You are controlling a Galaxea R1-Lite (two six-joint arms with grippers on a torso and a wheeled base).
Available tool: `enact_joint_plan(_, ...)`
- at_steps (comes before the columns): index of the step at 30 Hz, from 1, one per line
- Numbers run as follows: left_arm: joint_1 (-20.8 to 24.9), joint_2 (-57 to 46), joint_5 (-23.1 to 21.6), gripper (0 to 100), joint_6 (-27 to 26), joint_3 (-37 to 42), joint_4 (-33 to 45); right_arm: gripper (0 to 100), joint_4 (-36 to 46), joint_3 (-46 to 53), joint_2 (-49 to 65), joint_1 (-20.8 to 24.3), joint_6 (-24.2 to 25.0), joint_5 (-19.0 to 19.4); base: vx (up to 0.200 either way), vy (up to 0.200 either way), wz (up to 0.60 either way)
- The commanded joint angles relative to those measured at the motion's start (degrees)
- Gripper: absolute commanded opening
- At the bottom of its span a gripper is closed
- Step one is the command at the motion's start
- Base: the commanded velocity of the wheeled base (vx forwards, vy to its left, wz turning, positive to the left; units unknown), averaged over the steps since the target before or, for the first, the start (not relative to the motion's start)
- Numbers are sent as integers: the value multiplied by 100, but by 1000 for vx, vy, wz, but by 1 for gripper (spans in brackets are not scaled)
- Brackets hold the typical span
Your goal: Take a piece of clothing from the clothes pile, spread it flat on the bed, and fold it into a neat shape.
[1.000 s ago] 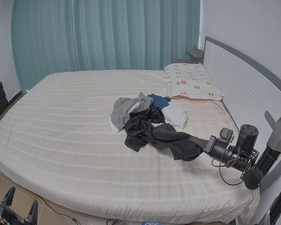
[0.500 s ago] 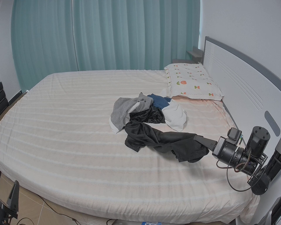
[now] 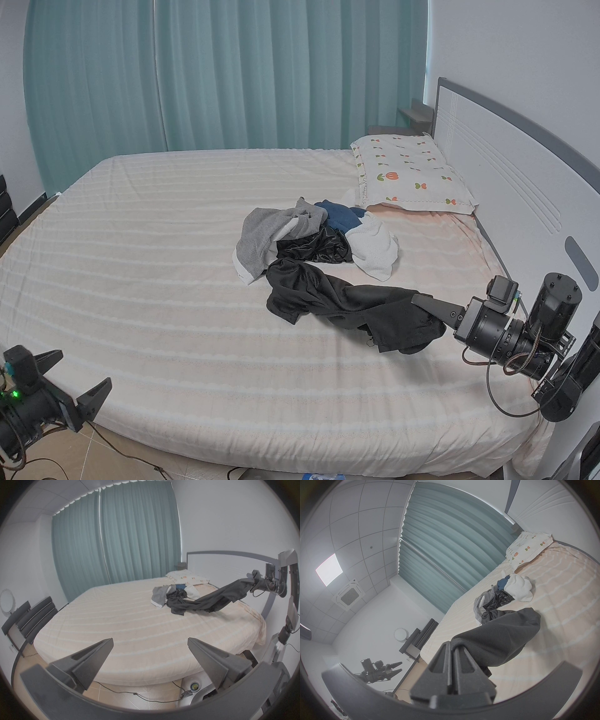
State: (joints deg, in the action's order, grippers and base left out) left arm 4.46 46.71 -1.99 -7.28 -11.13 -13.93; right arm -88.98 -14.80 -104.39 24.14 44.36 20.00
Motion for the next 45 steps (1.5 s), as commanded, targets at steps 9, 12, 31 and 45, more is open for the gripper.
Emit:
enact_joint_plan(9, 2735, 5972, 1798, 100, 1712, -1216, -3502, 0, -41, 100, -134, 100, -6, -23, 0, 0, 0)
enact_joint_plan(12, 3034, 6376, 2150, 100, 1765, -1691, -3669, 0, -41, 91, -196, 74, 2, -14, 0, 0, 0)
enact_joint_plan(31, 3579, 7932, 2167, 100, 1756, -2851, -4847, 0, 30, 118, 604, 285, -24, -41, 0, 0, 0)
enact_joint_plan(45, 3641, 8582, 2062, 100, 2257, -3739, -5119, 0, 188, 179, 1158, 698, -33, -49, 0, 0, 0)
